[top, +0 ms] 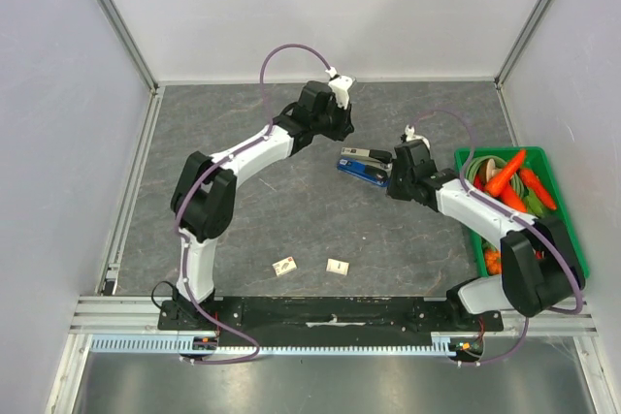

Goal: Unload the staples from the stapler

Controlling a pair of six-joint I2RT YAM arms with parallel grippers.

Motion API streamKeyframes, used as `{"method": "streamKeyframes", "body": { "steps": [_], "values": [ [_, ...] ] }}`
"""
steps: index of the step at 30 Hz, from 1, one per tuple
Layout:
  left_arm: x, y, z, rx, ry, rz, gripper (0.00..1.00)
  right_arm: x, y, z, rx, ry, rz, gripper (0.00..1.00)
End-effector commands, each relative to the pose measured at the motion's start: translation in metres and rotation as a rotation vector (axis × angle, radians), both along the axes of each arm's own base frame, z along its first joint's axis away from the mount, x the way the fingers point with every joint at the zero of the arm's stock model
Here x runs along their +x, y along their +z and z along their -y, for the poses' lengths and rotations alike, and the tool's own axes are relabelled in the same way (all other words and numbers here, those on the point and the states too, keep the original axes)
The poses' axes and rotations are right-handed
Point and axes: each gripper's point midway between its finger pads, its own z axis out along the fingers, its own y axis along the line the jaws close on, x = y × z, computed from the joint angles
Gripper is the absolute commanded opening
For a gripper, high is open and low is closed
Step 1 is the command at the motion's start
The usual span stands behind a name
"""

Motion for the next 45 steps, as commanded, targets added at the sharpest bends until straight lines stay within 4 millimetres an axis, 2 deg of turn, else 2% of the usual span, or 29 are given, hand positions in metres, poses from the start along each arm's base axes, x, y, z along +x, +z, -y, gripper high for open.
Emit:
{"method": "streamKeyframes", "body": {
  "steps": [1,2,3,9,13,16,19,22,27,30,39,45],
  "values": [
    [0.018,-0.003,0.022,-0.045,-0.007,0.001,0.10,-0.002,-0.004,-0.028,0.149,0.029,0.001,0.00],
    [0.022,-0.009,0.025,-0.045,-0.004,-0.008,0.03,-0.004,-0.005,-0.034,0.169,0.041,-0.002,0.00],
    [0.025,-0.017,0.028,-0.042,-0.003,-0.019,0.02,-0.005,-0.007,-0.038,0.176,0.044,-0.002,0.00],
    [0.042,-0.045,0.042,-0.044,0.016,-0.064,0.02,0.002,-0.021,-0.044,0.182,0.006,-0.010,0.00],
    [0.055,-0.064,0.043,-0.017,0.050,-0.084,0.02,0.011,-0.030,-0.040,0.154,-0.039,-0.015,0.00],
    [0.058,-0.074,0.046,-0.002,0.053,-0.104,0.02,0.017,-0.037,-0.038,0.139,-0.067,-0.014,0.00],
    [0.060,-0.072,0.048,0.003,0.054,-0.106,0.02,0.023,-0.042,-0.039,0.136,-0.085,-0.020,0.00],
    [0.059,-0.073,0.046,0.026,0.058,-0.115,0.02,0.032,-0.044,-0.035,0.112,-0.128,-0.004,0.00],
    [0.050,-0.092,0.037,0.116,0.073,-0.190,0.02,0.044,-0.048,-0.025,0.077,-0.181,0.002,0.00],
    [0.045,-0.101,0.033,0.141,0.070,-0.223,0.02,0.050,-0.048,-0.026,0.080,-0.186,0.000,0.00],
    [0.032,-0.128,0.028,0.192,0.059,-0.322,0.02,0.058,-0.042,-0.023,0.074,-0.199,0.011,0.00],
    [0.024,-0.138,0.027,0.206,0.049,-0.367,0.02,0.060,-0.044,-0.019,0.056,-0.211,0.008,0.00]
  ]
}}
